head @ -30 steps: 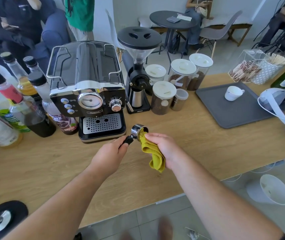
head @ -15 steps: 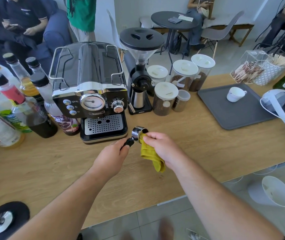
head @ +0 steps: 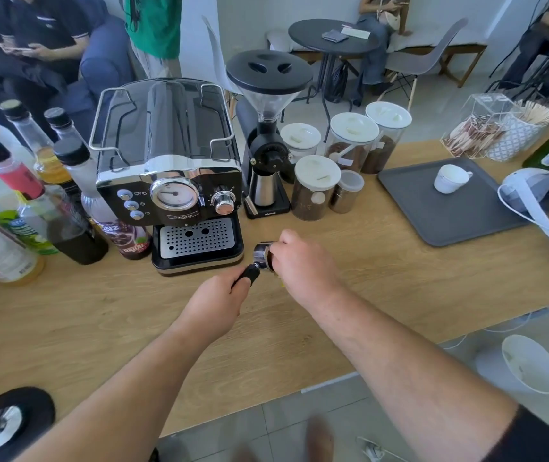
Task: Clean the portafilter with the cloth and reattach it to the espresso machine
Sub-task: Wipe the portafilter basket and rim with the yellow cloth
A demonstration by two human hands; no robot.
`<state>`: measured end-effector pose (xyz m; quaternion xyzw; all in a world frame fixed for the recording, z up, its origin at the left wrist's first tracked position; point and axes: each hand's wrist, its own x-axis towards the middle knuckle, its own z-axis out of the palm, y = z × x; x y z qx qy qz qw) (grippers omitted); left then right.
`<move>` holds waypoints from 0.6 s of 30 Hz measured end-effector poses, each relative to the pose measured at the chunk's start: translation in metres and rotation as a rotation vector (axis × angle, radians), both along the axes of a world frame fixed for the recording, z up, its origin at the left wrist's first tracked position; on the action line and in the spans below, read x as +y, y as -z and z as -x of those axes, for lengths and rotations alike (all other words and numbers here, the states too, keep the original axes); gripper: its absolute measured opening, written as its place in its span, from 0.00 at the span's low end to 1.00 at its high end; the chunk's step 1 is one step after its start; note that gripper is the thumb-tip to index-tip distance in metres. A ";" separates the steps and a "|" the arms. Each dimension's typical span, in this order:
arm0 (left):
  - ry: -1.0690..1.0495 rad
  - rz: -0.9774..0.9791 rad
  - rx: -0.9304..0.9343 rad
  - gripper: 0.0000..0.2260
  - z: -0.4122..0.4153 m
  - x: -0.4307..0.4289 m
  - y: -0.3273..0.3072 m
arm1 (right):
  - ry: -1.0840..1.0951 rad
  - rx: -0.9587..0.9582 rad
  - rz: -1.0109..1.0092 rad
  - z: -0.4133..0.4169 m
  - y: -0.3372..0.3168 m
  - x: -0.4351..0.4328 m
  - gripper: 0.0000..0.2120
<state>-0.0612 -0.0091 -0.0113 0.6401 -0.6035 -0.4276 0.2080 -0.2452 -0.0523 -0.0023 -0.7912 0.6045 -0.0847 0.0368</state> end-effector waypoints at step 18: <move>-0.020 0.003 -0.059 0.15 -0.021 0.032 0.022 | -0.033 -0.176 -0.103 -0.012 0.016 0.037 0.09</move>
